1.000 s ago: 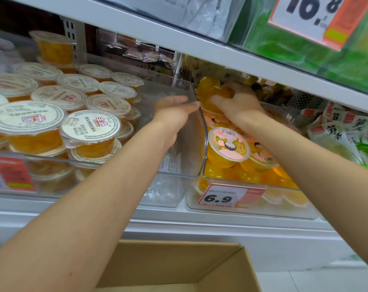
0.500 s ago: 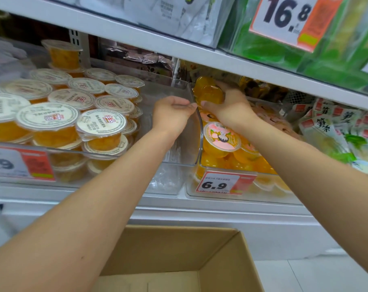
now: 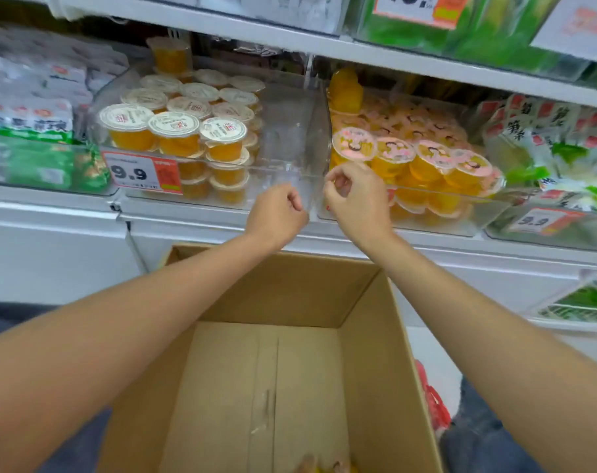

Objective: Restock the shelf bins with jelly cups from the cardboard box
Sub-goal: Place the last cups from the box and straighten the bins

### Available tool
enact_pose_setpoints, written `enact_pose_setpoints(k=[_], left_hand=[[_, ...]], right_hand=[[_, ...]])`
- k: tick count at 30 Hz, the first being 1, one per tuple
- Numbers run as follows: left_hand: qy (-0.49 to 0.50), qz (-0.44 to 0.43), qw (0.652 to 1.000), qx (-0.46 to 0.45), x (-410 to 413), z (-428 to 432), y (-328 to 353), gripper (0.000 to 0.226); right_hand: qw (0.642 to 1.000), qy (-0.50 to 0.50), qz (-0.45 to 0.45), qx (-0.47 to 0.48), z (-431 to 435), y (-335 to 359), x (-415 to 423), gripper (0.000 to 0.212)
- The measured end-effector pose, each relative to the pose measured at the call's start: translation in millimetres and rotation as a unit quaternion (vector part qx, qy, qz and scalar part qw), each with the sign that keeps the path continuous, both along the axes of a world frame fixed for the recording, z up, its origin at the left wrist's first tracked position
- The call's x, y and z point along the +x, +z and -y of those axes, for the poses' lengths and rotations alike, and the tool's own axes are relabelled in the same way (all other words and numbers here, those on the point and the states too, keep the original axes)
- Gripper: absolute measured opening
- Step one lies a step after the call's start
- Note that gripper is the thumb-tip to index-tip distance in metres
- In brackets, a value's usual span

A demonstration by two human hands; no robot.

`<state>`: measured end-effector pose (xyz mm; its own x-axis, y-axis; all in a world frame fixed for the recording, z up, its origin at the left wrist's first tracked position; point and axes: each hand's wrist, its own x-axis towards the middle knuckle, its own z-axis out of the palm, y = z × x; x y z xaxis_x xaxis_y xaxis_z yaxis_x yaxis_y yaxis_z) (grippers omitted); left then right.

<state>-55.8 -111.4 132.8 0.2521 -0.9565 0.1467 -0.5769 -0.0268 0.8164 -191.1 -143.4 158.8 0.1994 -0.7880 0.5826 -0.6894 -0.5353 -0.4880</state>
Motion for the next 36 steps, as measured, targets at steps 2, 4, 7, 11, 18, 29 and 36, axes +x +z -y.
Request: enact_pose_setpoints(k=[2, 4, 7, 11, 18, 29, 36], left_hand=[[-0.021, 0.02, 0.996, 0.09, -1.6, -24.9, -36.0, 0.026], [-0.047, 0.027, 0.979, 0.196, -1.3, -49.2, -78.1, 0.025], [-0.059, 0.041, 0.938, 0.339, 2.7, -78.1, -149.9, 0.009], [-0.09, 0.031, 0.878, 0.47, -3.7, -109.7, -235.8, 0.029], [-0.286, -0.037, 0.751, 0.594, -65.0, -170.5, -325.5, 0.085], [-0.366, 0.153, 0.795, 0.459, -103.7, -192.8, -372.0, 0.034], [-0.185, 0.009, 0.824, 0.535, -62.7, -176.3, -357.3, 0.086]], right_hand=[[0.995, 0.006, -0.02, 0.094, -23.8, -41.5, -8.1, 0.009], [0.973, 0.015, -0.074, 0.219, -47.5, -88.7, -21.4, 0.012], [0.895, 0.007, -0.156, 0.417, -75.3, -162.4, -45.4, 0.021], [0.707, 0.042, -0.359, 0.608, -104.9, -264.2, -80.8, 0.028], [0.568, 0.081, -0.468, 0.672, -161.4, -343.9, -116.8, 0.047], [0.517, 0.096, -0.45, 0.722, -182.4, -367.8, -117.6, 0.051], [0.619, -0.025, -0.205, 0.758, -184.1, -372.9, -107.9, 0.067]])
